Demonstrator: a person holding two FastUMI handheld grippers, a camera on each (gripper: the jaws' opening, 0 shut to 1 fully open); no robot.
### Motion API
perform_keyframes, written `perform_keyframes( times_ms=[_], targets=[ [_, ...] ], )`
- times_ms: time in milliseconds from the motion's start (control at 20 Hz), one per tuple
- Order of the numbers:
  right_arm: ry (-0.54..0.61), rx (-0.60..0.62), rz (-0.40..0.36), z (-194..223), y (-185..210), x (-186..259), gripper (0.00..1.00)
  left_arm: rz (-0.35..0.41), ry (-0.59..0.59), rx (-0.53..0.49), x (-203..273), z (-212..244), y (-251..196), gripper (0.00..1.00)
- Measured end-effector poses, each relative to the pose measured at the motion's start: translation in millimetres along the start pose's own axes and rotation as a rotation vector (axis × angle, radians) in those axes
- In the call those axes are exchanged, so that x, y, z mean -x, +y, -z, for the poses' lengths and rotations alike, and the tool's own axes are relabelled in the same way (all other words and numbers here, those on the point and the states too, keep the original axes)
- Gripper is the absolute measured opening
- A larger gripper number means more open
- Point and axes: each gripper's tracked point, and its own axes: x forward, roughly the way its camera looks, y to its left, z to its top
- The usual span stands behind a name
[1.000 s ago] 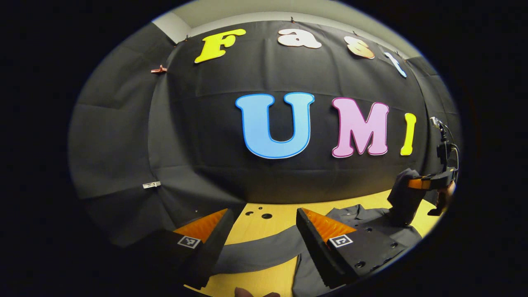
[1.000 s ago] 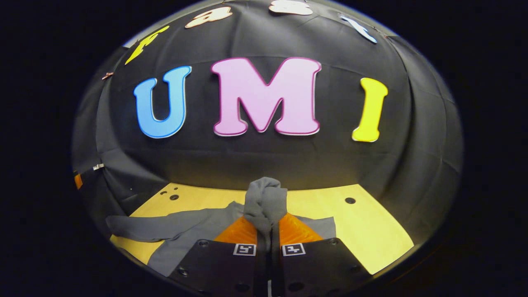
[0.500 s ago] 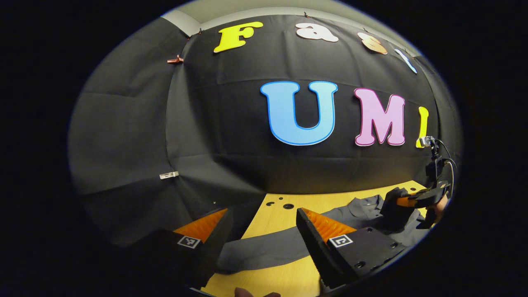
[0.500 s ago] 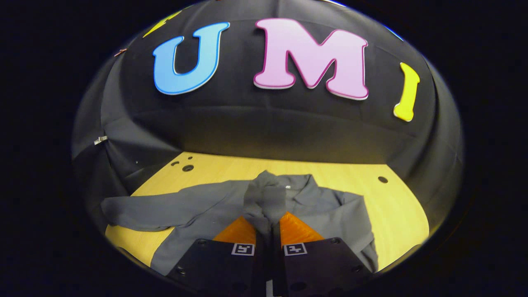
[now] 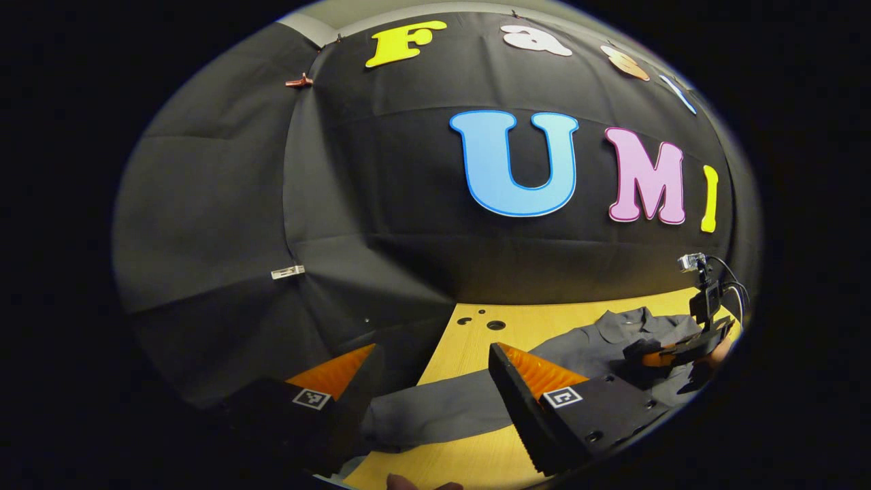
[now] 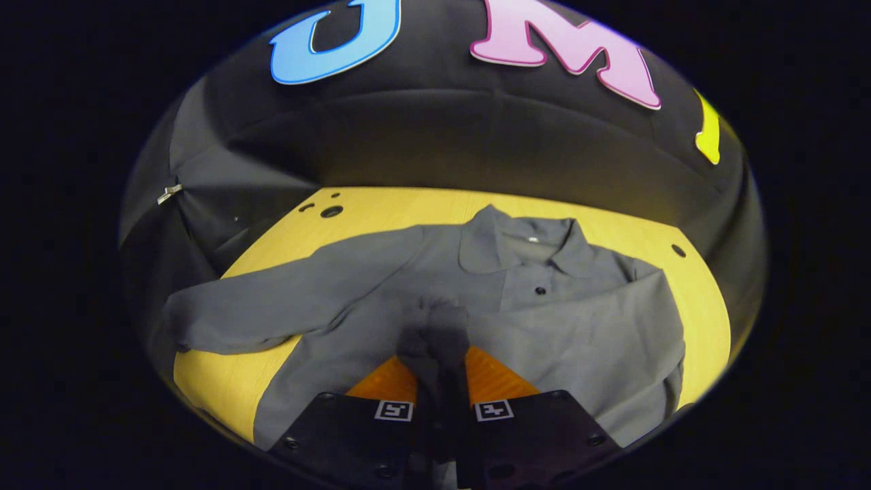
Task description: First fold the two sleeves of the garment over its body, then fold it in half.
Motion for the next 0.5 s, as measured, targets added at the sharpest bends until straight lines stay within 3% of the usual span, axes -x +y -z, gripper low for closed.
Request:
perform_keyframes(
  times_ms=[200, 350, 500],
  targets=[
    [0.056, 0.001, -0.083, 17, 24, 1, 0.41, -0.017, 0.044, 0.001, -6, 24, 10, 0.97],
    [0.087, -0.03, -0.197, 26, 51, 11, 0.79, -0.027, 0.055, -0.024, -7, 40, 16, 0.98],
    [0.059, -0.102, -0.367, 18, 88, 39, 0.8, -0.029, 0.085, -0.051, -12, 61, 22, 0.98]
  ],
)
